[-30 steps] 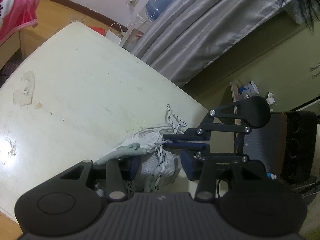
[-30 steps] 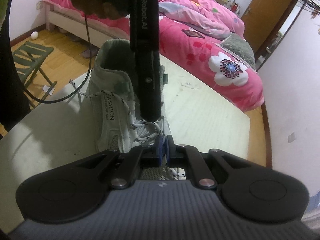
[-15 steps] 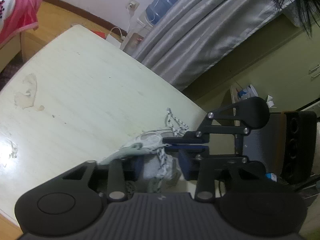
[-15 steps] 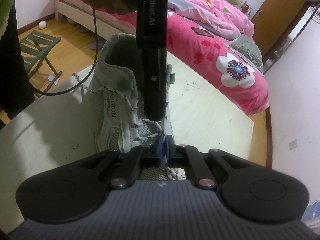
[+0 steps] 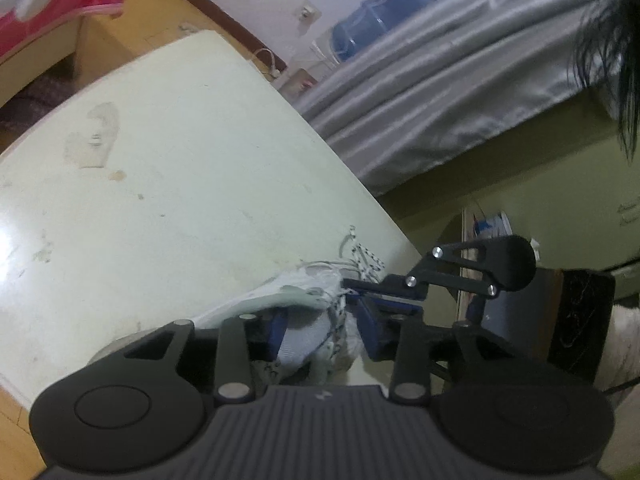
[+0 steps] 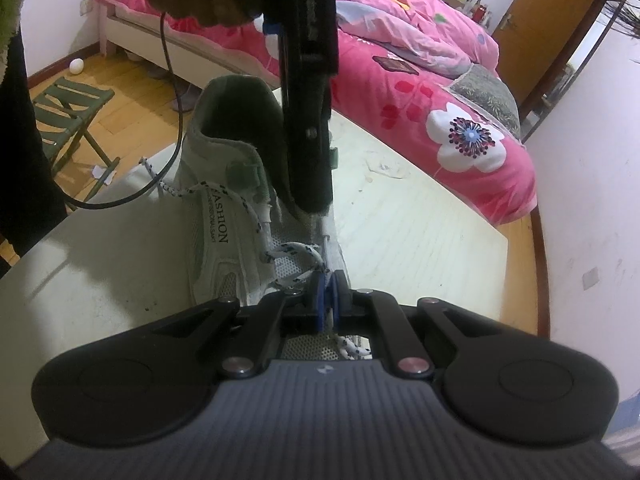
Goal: Lace up shoes with both hands
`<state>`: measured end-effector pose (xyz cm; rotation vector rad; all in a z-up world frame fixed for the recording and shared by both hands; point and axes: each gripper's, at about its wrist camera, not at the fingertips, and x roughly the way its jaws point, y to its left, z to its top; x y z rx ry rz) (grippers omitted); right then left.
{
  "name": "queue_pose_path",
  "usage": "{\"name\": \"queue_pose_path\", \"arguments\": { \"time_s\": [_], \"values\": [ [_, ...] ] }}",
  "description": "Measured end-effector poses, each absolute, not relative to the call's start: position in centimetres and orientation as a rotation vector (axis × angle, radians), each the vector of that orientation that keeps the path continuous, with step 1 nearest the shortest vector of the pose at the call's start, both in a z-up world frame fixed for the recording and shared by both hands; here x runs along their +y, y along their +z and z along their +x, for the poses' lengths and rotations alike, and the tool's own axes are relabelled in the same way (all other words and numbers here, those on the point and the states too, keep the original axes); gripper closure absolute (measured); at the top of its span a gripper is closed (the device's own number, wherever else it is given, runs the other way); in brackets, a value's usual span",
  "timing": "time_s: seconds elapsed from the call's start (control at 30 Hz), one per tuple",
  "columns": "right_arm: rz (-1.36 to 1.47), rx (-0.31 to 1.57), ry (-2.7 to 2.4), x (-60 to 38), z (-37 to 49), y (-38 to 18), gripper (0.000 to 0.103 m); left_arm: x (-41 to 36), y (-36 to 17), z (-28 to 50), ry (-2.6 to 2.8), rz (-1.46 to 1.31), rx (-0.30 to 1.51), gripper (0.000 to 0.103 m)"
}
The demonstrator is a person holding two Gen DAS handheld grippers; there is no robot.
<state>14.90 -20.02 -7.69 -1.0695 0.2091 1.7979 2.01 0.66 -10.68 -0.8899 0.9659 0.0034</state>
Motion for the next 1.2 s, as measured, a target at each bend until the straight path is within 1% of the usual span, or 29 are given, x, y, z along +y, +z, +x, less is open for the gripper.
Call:
{"name": "queue_pose_path", "arguments": {
  "time_s": [0.1, 0.2, 0.27, 0.33, 0.57, 0.77, 1.2],
  "values": [
    [-1.064, 0.209, 1.801, -20.0, 15.0, -7.7, 0.100, 1.3, -11.2, 1.8, 0.008, -0.954, 0.954, 0.065],
    [-1.059, 0.214, 1.806, -19.9, 15.1, -7.6, 0.100, 1.8, -11.9, 1.9, 0.014, -1.006, 0.940, 0.067],
    [-1.058, 0.219, 1.812, -19.9, 15.1, -7.6, 0.100, 2.0, -12.6, 1.8, 0.019, -1.040, 0.928, 0.077],
    [-1.051, 0.229, 1.818, -19.8, 15.2, -7.6, 0.100, 2.2, -13.2, 1.6, 0.023, -1.062, 0.916, 0.083],
    [-1.019, 0.263, 1.828, -19.6, 15.4, -7.9, 0.100, 2.5, -13.9, 1.6, -0.074, -1.041, 0.893, 0.091],
    [-0.993, 0.272, 1.827, -19.5, 15.3, -8.1, 0.100, 2.5, -14.3, 1.6, -0.121, -1.012, 0.888, 0.094],
    [-0.963, 0.279, 1.799, -19.5, 15.1, -8.4, 0.100, 2.4, -14.4, 1.9, -0.158, -0.993, 0.887, 0.096]
  ]
}}
